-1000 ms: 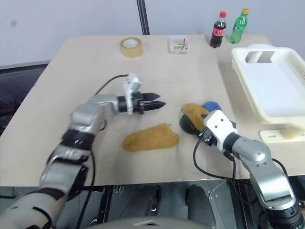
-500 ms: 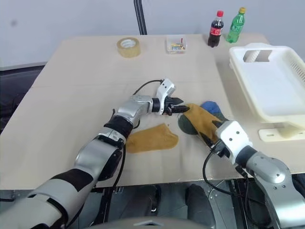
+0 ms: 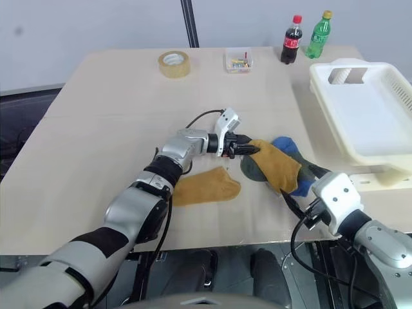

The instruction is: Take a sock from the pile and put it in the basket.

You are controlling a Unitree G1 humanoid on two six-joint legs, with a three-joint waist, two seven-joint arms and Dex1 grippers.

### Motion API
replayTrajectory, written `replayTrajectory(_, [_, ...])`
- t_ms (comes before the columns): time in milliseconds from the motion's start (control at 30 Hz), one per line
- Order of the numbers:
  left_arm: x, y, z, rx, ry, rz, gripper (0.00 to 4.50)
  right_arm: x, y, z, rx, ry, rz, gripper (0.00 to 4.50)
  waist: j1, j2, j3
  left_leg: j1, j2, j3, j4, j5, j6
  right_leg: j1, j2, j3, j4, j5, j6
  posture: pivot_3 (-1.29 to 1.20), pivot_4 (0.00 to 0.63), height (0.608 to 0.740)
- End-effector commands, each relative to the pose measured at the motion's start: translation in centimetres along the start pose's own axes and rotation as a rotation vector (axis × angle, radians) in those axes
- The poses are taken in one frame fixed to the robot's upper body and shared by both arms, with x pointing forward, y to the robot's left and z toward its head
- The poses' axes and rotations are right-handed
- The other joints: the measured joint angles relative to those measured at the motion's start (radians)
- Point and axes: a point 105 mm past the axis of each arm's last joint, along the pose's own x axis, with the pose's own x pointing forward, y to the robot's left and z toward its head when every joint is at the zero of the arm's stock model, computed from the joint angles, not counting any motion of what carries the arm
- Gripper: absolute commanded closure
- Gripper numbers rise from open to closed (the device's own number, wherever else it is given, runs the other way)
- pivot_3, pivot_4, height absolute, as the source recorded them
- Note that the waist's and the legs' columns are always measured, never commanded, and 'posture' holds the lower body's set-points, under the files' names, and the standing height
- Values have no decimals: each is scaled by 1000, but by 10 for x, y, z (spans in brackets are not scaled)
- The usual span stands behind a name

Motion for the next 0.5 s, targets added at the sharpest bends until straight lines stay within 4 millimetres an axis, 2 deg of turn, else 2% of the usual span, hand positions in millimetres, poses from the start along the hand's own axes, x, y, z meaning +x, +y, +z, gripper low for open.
replayTrajectory(33, [0, -1, 18, 37, -41, -5, 3851, -6, -3, 14, -58, -51, -35, 0, -1, 0, 0, 0, 0, 0, 0, 0, 0, 0, 0, 0, 0, 0, 0, 0, 150, 740])
replayTrajectory(67, [-1, -1, 19, 36, -51, -4, 4363, -6, -3, 14, -58, -51, -37, 0, 0, 0, 0, 0, 0, 0, 0, 0, 0, 0, 0, 0, 0, 0, 0, 0, 150, 740])
replayTrajectory(100, [-2, 0, 21, 33, -61, 0, 4470, -6, -4, 14, -59, -52, -37, 0, 0, 0, 0, 0, 0, 0, 0, 0, 0, 0, 0, 0, 0, 0, 0, 0, 150, 740])
replayTrajectory(400, [-27, 3, 35, -74, -154, 6, 4470, 2, -1, 16, -62, -72, -5, 0, -3, 0, 0, 0, 0, 0, 0, 0, 0, 0, 0, 0, 1, 0, 0, 0, 150, 740])
replayTrajectory(500, [-49, 5, 35, -160, -192, 42, 4470, 8, 2, 17, -67, -79, 31, 0, -4, 0, 0, 1, 1, 0, 0, 0, 0, 0, 0, 0, 1, 0, 0, 0, 150, 740])
